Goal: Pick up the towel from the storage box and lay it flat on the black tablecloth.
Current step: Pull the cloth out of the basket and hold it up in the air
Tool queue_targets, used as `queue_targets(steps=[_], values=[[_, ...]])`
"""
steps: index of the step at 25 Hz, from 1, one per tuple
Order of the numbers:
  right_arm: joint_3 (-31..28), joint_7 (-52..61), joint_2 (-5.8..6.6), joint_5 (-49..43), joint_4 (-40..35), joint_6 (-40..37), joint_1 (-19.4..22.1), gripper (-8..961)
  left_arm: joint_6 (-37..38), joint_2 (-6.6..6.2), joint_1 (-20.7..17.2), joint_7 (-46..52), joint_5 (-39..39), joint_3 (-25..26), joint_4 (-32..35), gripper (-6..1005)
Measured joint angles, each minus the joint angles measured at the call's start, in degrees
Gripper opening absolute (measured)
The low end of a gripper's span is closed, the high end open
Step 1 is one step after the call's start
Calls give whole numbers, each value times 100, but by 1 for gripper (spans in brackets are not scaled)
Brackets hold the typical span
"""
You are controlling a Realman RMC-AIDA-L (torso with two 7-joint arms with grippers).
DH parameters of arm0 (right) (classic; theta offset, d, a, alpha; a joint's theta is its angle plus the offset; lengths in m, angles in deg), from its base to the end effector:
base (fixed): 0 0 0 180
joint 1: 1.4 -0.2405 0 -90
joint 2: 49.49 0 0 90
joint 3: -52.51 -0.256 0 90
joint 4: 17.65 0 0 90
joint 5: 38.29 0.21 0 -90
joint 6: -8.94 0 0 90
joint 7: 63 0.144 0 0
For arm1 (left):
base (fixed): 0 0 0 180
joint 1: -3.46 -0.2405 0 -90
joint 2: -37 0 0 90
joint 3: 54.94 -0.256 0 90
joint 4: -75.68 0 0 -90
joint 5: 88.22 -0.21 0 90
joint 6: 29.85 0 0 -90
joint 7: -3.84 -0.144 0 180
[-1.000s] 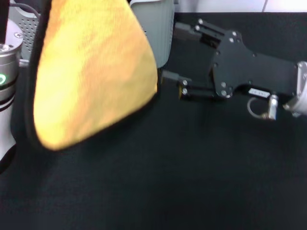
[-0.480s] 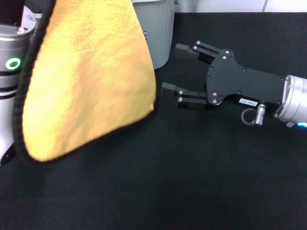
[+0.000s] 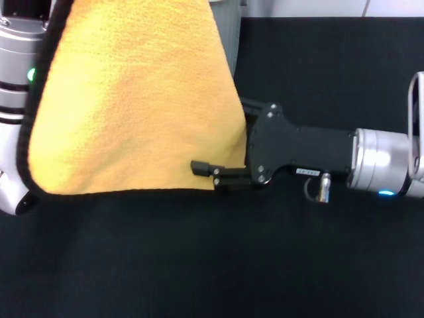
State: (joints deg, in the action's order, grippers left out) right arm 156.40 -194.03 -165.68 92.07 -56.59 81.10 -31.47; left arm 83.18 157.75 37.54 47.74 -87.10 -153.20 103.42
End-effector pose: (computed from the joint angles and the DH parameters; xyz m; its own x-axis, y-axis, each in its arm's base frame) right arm 0.1506 0.3148 -0.0754 0.7276 0.1536 -0.6686 0.0053 -0.9758 -0.2185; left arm -0.1198 0.3071 0.0505 -0.2638 -0.3834 0.8851 0.2397 -0.9149 -0.3249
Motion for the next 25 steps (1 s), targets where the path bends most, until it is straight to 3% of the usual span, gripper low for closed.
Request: queue_targets(steps=[7, 16, 18, 25], values=[[65, -543, 0, 142, -382, -25, 457, 854, -124, 0, -71, -97, 12, -33, 85, 22], [-696, -627, 24, 153, -478, 388, 962, 854, -124, 0, -167, -214, 134, -45, 85, 22], [-880, -900, 28, 154, -429, 852, 1104, 854, -125, 0, -171, -232, 135, -44, 85, 22], [-805, -1272, 11, 111, -338, 1175, 1142, 854, -124, 0, -160, -234, 136, -61, 76, 22]])
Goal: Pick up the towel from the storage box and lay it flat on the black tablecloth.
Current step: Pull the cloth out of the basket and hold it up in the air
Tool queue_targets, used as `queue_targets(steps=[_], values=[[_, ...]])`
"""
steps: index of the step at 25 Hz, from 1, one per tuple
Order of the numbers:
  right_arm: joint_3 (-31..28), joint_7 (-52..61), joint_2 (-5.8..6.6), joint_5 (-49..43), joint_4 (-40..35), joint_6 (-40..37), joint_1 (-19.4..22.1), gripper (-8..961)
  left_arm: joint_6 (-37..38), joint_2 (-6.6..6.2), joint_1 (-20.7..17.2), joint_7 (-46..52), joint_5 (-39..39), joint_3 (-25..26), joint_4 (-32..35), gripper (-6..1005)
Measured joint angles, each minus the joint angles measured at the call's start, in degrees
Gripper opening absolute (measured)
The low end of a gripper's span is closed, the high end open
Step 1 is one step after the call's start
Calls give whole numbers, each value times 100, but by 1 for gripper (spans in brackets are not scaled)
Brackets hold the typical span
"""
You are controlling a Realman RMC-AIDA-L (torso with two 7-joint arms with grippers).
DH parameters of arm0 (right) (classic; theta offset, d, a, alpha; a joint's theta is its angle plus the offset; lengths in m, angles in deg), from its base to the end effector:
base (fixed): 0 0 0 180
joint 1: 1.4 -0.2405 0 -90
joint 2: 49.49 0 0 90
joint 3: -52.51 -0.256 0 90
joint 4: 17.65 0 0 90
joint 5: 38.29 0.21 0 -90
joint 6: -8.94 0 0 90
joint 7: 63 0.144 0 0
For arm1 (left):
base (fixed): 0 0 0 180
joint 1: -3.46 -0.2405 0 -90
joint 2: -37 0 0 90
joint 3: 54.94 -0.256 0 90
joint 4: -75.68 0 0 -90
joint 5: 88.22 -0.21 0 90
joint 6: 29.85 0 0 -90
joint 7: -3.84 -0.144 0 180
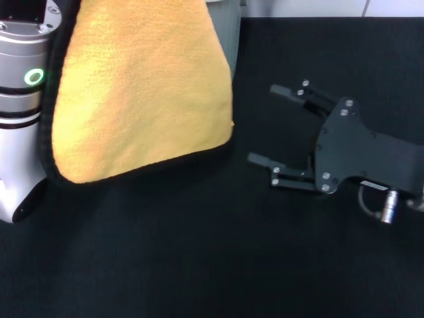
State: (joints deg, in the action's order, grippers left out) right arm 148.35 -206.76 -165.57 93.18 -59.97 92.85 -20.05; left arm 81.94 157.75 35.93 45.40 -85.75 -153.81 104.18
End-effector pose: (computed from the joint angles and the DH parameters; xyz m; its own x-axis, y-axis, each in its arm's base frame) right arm 0.1844 0.2836 -0.0333 0.6044 0.3479 -0.7167 0.0234 -0.9070 -0.4205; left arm -0.1265 0.3065 0.0513 -0.2452 -0.4283 0.8697 0.2913 -0.8882 -0.3553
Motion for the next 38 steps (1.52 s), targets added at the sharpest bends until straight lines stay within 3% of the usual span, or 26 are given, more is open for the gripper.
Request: queue_targets(steps=[6, 10, 17, 38], values=[[435, -22, -10, 73, 480, -358, -618, 854, 0, 0, 61, 0, 24, -173, 74, 22], [1135, -357, -11, 502, 470, -995, -842, 854, -15, 0, 64, -18, 158, -331, 197, 22], [1887, -900, -11, 914, 161, -1980, -862, 854, -59, 0, 59, -268, 295, -596, 331, 22], [2377, -2239, -10, 2256, 222, -2353, -777, 855, -146, 0, 14, -521, 542, -1119, 543, 21]])
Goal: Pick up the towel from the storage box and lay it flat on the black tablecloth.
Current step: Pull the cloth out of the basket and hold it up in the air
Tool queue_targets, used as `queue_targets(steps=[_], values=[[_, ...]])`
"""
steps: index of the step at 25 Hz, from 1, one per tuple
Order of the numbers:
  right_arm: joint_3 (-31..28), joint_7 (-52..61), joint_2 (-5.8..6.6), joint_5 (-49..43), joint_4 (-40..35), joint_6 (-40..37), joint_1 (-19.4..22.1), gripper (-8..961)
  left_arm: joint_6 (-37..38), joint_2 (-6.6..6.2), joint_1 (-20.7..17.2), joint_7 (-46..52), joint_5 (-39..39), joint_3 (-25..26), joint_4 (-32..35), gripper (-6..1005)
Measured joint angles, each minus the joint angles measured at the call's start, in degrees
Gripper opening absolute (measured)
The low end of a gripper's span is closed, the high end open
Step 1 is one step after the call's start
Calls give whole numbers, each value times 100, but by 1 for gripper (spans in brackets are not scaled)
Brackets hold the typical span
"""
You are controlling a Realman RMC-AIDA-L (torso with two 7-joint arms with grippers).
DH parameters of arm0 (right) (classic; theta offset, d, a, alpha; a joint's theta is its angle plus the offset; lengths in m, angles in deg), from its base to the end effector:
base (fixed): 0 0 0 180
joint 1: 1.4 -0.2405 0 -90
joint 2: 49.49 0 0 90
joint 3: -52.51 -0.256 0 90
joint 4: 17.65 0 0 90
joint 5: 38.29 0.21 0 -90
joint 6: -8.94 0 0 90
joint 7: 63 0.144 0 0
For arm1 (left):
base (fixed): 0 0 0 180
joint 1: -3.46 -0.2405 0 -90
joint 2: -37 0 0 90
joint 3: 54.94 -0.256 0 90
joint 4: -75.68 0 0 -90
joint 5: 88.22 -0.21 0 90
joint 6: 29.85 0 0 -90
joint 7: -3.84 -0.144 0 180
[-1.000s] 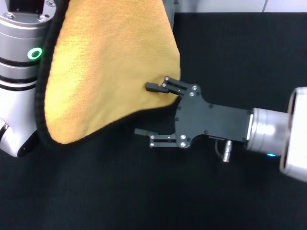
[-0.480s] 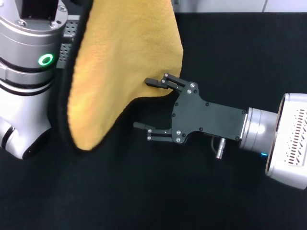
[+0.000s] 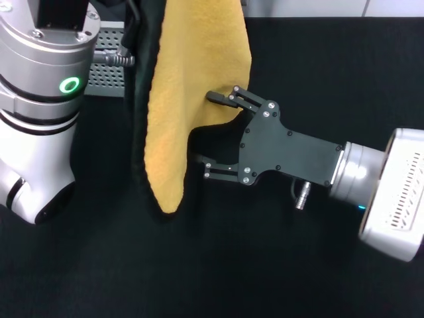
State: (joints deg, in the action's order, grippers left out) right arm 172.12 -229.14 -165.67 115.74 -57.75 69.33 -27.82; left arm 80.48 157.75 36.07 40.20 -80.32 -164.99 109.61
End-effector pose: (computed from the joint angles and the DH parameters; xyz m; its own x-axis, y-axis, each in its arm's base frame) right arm 0.1580 0.3076 -0.0966 0.7181 0.4835 -0.5006 0.1426 -0.8062 -0.5742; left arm -0.1005 0.2952 0.0359 -0.2822 -0.3980 0.8729 0.2242 -0.9120 -0.3434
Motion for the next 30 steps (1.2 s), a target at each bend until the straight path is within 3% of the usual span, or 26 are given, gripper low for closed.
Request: queue_targets(steps=[9, 30], values=[[499, -492, -1, 414, -67, -400, -54, 854, -38, 0, 32, -7, 3, -31, 50, 22], [148, -515, -1, 535, -227, -345, -57, 849, -155, 0, 56, -441, 808, -827, 235, 26]])
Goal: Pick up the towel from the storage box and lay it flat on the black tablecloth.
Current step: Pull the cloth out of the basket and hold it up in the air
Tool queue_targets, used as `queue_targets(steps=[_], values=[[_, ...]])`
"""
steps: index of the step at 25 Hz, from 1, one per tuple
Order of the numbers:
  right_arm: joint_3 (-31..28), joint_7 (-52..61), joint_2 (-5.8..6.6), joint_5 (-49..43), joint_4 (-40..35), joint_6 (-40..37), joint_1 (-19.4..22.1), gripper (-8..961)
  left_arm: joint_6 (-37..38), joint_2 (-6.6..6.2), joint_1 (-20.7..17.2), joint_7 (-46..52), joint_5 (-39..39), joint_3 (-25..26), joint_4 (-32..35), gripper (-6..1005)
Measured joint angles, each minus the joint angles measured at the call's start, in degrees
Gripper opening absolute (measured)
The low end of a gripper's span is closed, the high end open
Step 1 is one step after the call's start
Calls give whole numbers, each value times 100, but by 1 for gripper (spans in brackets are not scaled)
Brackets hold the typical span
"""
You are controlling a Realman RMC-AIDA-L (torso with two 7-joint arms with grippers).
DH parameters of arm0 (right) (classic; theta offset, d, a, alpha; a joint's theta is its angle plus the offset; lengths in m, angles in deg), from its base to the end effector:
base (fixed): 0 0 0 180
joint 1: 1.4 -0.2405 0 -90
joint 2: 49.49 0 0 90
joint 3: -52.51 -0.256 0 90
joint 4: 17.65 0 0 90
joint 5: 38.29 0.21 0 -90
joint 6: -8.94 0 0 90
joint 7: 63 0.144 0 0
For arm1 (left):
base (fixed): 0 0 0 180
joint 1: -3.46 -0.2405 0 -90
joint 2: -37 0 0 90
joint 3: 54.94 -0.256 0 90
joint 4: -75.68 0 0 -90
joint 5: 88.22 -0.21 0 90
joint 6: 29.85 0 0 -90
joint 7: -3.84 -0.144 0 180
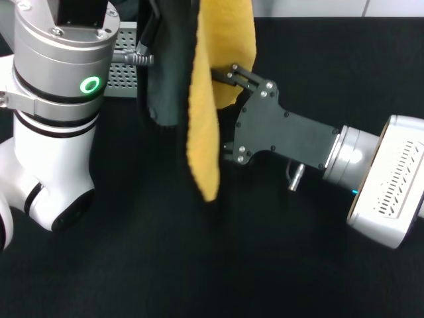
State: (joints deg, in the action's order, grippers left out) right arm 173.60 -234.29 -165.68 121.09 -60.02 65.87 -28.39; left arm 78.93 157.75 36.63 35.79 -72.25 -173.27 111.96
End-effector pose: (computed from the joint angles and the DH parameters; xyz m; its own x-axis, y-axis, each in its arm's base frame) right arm 0.1455 0.3166 -0.0944 0.7087 0.5291 -0.4666 0.1422 -0.7550 -0.6401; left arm -0.0890 0.2924 0.0276 -0.3095 -0.3978 0.8637 0.2567 -0.9095 -0.3270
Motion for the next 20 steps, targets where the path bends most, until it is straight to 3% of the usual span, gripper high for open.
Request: queue_targets(steps=[6, 20], values=[[-86, 0, 0, 0, 36, 430, 102, 845, -7, 0, -44, -62, 69, 24, 4, 27], [-641, 284, -1, -1, 536, 2519, 982, 836, -138, -15, -219, -563, 311, 64, -105, 30]])
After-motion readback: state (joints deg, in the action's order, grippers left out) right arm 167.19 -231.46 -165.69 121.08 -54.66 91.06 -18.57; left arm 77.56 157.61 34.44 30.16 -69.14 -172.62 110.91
